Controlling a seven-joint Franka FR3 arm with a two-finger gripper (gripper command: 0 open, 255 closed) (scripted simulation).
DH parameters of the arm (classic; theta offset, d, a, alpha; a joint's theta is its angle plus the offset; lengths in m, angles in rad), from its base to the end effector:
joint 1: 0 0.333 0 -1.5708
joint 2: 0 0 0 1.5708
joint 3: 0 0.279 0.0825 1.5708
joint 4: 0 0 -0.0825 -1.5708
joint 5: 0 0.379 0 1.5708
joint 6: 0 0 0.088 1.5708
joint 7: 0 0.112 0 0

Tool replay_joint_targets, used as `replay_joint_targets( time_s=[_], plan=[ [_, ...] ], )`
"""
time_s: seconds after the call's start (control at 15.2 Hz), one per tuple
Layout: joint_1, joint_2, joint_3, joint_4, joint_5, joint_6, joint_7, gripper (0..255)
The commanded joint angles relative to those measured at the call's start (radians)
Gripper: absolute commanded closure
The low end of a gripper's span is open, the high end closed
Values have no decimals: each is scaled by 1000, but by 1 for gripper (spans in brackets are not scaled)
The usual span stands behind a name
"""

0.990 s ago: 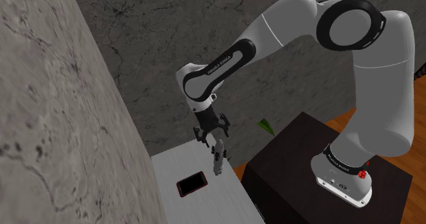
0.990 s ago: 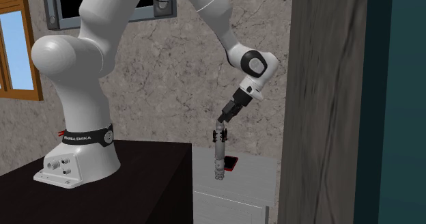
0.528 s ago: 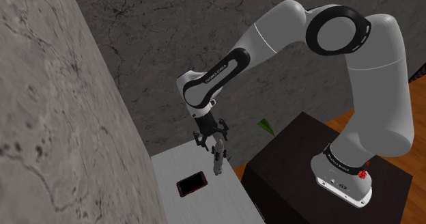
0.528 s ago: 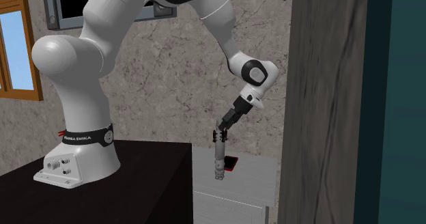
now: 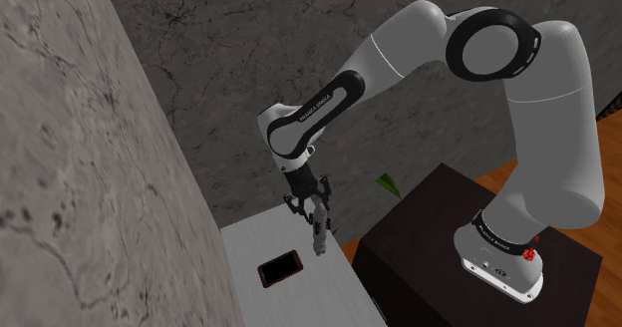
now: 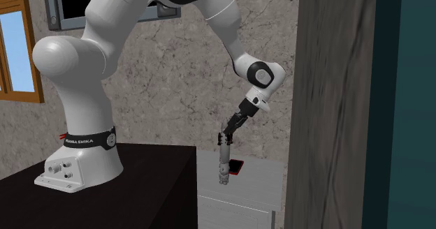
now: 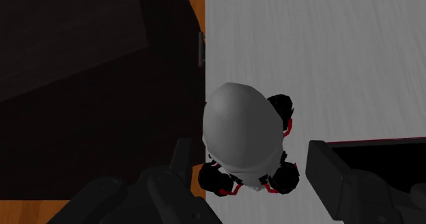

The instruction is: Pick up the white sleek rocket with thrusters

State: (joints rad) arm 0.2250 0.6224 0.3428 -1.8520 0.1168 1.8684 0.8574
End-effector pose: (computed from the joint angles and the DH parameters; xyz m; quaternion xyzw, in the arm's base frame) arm 0.4522 0.3056 0.1439 0.9323 -0.1691 -0.3121 0.0698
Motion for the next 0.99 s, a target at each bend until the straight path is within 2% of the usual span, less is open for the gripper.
replay_joint_targets(
  time_s=[0.0, 0.92],
  plan=[
    [0, 4, -1, -1, -1, 2, 0, 255],
    [-20, -120, 21, 4, 29, -124, 12, 255]
  ],
)
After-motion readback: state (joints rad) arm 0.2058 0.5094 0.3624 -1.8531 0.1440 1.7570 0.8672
